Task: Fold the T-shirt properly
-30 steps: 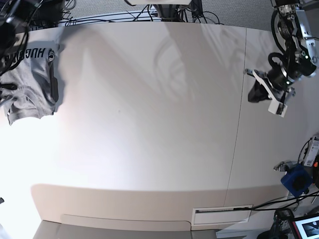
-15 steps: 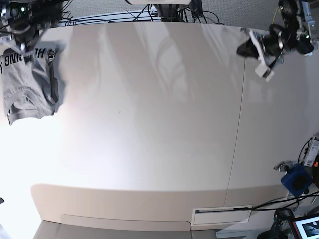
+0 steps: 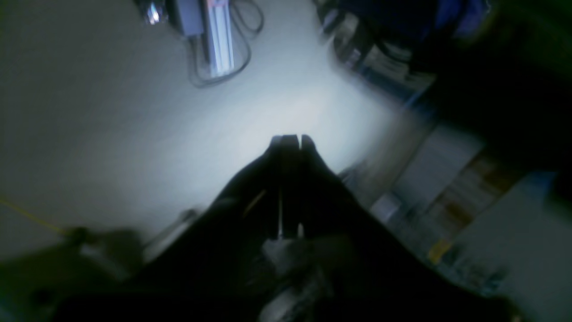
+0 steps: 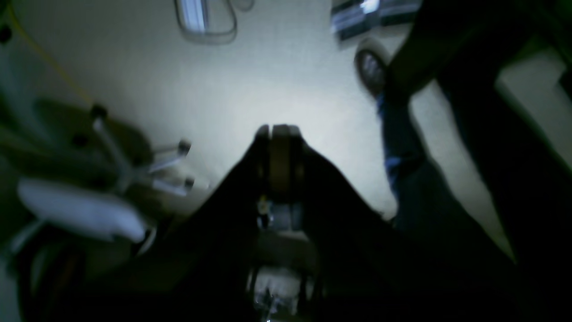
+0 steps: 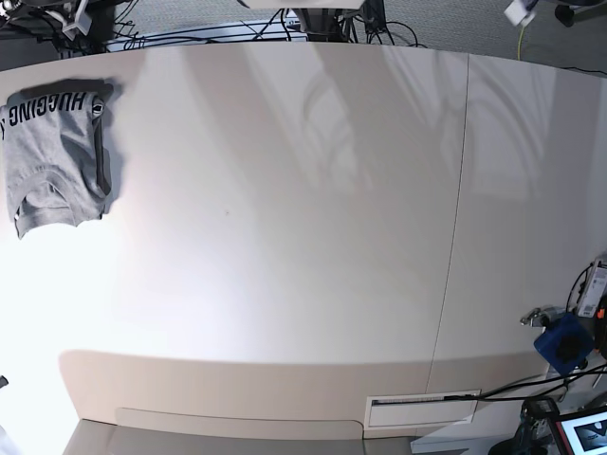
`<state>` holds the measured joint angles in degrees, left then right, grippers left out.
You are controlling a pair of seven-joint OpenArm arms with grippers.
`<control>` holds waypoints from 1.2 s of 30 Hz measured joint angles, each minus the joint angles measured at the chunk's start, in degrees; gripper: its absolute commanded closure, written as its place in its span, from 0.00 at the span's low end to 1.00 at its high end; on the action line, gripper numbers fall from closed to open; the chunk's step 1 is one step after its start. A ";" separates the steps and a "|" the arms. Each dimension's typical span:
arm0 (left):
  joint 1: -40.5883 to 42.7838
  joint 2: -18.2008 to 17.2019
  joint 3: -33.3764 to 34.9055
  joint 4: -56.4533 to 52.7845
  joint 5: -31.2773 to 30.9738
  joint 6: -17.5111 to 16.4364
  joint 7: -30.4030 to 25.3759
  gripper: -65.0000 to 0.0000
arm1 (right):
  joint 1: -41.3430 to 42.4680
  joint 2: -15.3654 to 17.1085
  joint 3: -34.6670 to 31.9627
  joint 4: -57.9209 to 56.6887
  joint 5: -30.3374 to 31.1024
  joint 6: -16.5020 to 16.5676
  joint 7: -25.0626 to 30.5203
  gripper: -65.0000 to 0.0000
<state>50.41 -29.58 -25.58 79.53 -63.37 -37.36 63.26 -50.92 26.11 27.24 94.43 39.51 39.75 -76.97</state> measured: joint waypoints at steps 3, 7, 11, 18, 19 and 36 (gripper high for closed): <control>-0.02 -0.15 0.35 -9.46 0.81 0.52 -6.78 0.84 | 2.12 3.72 -8.81 -10.49 -0.44 0.04 5.01 1.00; -3.91 -0.17 4.81 -19.08 0.55 0.72 -11.96 0.84 | 9.79 4.76 -23.02 -25.51 -5.49 -0.02 18.05 1.00; -9.99 0.46 14.58 -25.09 2.71 0.87 -20.98 0.84 | 19.41 2.93 -37.64 -38.45 -13.31 0.04 31.71 1.00; -19.98 7.78 30.01 -28.57 25.94 3.63 -33.29 0.84 | 30.69 -5.64 -51.30 -53.86 -13.46 -17.49 41.79 1.00; -20.96 8.68 31.67 -28.55 29.07 6.69 -34.93 0.84 | 31.43 -6.80 -52.13 -55.60 -13.29 -20.70 42.64 1.00; -27.21 14.34 43.34 -28.63 42.82 33.29 -40.85 0.84 | 35.39 -17.07 -53.51 -60.22 -6.99 -44.19 54.10 1.00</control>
<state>23.20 -15.25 17.76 50.89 -20.56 -4.08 22.41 -15.53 9.04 -26.26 34.22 32.51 -4.45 -22.87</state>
